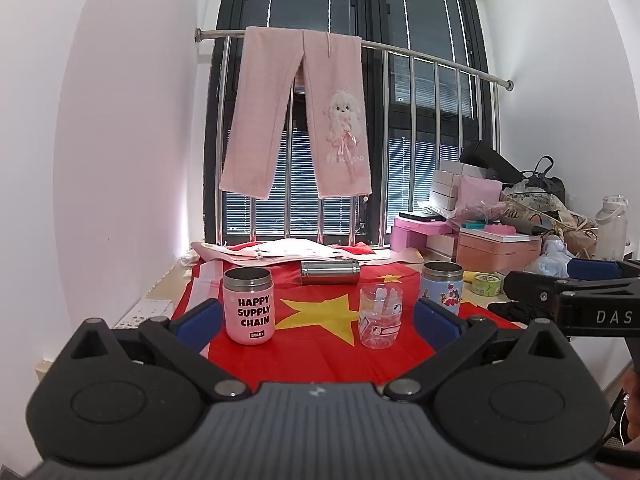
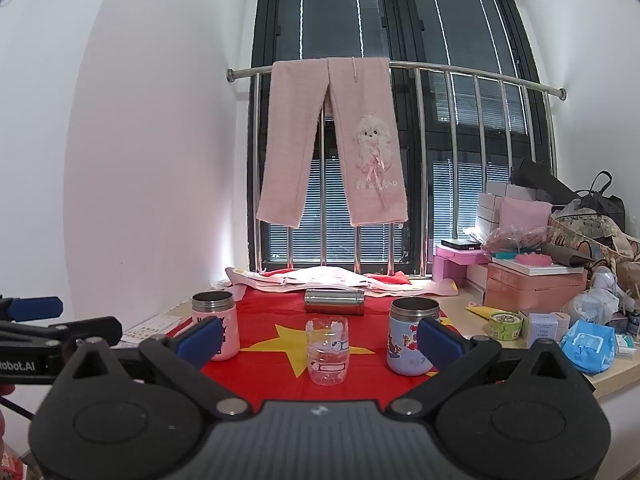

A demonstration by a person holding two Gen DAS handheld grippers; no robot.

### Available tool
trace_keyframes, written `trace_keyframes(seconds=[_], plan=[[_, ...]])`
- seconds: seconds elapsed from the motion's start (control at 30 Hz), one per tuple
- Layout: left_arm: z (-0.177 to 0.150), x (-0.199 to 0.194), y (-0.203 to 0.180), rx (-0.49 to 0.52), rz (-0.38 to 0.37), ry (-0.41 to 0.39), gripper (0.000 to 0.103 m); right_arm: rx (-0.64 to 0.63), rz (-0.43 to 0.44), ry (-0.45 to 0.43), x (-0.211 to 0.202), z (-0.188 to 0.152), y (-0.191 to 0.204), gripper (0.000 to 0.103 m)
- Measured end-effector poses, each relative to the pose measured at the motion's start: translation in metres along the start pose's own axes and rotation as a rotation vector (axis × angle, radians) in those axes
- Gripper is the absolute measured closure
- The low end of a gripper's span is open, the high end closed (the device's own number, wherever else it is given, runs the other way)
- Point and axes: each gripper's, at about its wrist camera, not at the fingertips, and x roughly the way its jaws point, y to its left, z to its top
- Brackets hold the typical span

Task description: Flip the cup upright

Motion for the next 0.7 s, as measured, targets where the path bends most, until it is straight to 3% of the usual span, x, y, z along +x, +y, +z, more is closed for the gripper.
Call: trace_keyframes(seconds=[0.7], plan=[[0.0,-0.0001,0.0,0.001,0.0,-0.001,0.0,0.003,0.0,0.004,-0.0012,-0.0007,-0.0002,0.0]])
